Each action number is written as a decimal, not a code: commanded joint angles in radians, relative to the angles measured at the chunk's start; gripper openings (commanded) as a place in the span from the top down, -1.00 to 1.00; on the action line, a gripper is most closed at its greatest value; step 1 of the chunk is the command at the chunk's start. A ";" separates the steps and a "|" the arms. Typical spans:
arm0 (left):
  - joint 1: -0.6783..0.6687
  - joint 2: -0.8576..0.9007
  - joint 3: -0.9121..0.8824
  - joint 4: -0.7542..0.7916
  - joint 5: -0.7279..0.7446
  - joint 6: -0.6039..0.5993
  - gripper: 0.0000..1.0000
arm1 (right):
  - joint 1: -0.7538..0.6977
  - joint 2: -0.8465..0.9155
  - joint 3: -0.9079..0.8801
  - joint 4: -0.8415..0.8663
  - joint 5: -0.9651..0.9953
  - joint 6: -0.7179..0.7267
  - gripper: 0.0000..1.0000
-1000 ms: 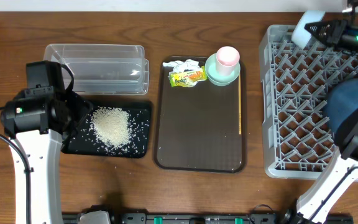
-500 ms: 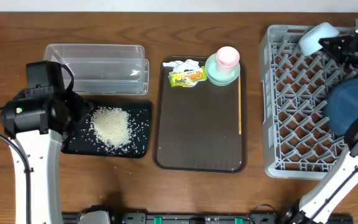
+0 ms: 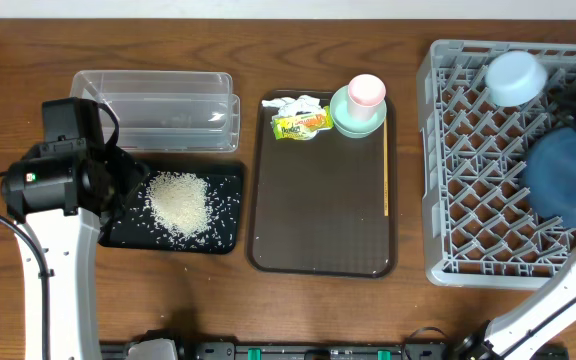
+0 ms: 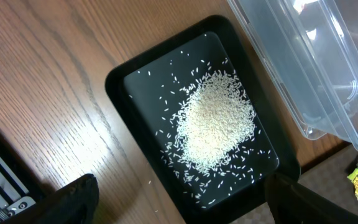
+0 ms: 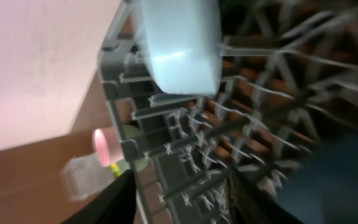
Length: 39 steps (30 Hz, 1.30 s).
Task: Sort waste into correct bins and load items into the dishwasher rack
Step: 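Place the light-blue bowl in the rack's upper area and release, then move the right gripper to the pink cup and grasp it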
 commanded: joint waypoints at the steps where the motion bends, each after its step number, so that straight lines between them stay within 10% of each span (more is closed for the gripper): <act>1: 0.005 0.002 0.015 -0.005 -0.009 -0.009 -0.75 | 0.008 -0.188 0.008 -0.008 0.119 0.023 0.05; 18: 0.005 0.002 0.015 -0.005 -0.009 -0.008 -0.75 | 0.348 -0.578 0.008 0.037 0.216 0.097 -0.11; 30: 0.005 0.002 0.015 -0.005 -0.009 -0.008 -0.75 | 0.920 -0.315 0.006 0.082 0.651 0.102 -0.51; 39: 0.005 0.002 0.015 -0.005 -0.009 -0.008 -0.75 | 1.065 -0.042 0.006 0.241 0.814 0.071 -0.39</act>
